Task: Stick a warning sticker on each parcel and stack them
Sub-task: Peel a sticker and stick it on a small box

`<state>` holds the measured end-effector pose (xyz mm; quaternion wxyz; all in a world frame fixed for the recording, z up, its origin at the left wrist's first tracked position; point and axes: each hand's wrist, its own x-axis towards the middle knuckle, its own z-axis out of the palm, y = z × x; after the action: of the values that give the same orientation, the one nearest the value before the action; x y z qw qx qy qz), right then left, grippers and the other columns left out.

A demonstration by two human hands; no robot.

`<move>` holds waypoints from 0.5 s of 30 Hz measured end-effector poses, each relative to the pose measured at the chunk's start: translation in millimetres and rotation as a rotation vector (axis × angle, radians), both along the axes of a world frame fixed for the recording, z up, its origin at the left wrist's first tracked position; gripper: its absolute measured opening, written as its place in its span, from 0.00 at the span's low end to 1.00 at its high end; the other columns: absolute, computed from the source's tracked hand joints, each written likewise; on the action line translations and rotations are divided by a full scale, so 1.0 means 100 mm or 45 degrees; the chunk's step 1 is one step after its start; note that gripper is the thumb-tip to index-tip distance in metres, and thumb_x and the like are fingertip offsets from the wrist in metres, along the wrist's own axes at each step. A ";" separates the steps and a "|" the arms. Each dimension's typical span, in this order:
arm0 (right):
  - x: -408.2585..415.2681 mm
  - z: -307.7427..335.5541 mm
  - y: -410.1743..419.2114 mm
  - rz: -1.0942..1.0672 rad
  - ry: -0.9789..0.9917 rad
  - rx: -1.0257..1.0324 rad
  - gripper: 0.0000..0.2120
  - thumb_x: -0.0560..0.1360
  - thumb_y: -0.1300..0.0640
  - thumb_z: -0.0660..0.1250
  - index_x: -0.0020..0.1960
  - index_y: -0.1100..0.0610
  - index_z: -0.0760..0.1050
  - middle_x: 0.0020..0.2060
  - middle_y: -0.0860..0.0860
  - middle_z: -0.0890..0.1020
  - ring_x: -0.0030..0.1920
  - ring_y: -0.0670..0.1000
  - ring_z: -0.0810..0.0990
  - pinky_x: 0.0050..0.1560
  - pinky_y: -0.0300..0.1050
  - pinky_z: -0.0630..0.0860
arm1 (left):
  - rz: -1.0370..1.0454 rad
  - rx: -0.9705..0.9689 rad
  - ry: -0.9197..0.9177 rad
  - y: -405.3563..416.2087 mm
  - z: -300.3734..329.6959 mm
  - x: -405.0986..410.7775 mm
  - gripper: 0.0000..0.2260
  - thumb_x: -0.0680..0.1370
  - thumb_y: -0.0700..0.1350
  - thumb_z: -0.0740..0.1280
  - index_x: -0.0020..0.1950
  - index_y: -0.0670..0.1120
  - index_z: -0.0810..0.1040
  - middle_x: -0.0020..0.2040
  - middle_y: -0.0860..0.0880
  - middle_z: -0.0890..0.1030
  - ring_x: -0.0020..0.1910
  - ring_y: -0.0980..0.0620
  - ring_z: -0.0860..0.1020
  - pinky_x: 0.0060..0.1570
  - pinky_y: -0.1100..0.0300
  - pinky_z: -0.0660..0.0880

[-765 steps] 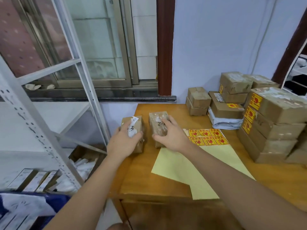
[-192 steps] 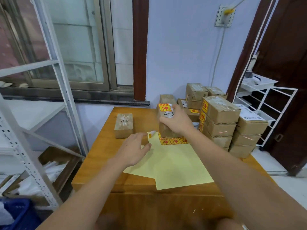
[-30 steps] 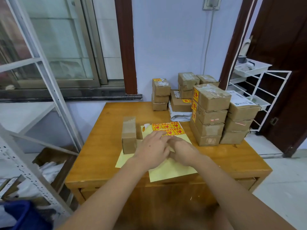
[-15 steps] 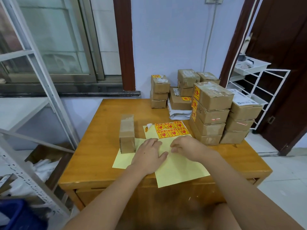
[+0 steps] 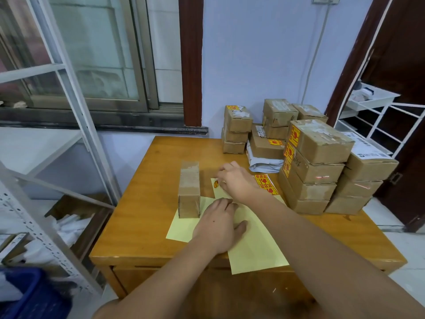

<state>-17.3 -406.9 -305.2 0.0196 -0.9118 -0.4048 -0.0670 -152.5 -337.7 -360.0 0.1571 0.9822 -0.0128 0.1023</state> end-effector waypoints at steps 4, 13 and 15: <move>0.10 0.01 0.01 0.014 0.005 -0.034 0.16 0.83 0.58 0.59 0.68 0.51 0.77 0.64 0.51 0.76 0.65 0.56 0.68 0.59 0.50 0.68 | -0.006 -0.011 -0.004 0.01 0.00 0.00 0.28 0.82 0.63 0.57 0.78 0.48 0.68 0.74 0.51 0.69 0.76 0.51 0.62 0.77 0.56 0.57; 0.22 -0.05 -0.03 0.038 0.015 0.014 0.15 0.81 0.59 0.62 0.65 0.49 0.78 0.58 0.51 0.76 0.60 0.54 0.68 0.56 0.50 0.67 | -0.012 -0.025 0.004 0.00 0.00 0.01 0.28 0.82 0.63 0.57 0.77 0.48 0.69 0.74 0.52 0.69 0.76 0.52 0.61 0.76 0.57 0.57; 0.25 -0.06 -0.01 0.035 0.018 0.025 0.13 0.83 0.55 0.61 0.64 0.51 0.78 0.59 0.51 0.75 0.61 0.55 0.68 0.57 0.50 0.67 | -0.011 -0.029 0.006 0.00 0.01 0.01 0.28 0.82 0.63 0.57 0.77 0.49 0.68 0.74 0.52 0.69 0.76 0.52 0.61 0.76 0.57 0.57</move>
<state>7.5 -407.9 -311.4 0.0324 -0.9063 -0.4165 -0.0641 -151.9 -337.9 -359.3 0.1688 0.9805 -0.0156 0.0994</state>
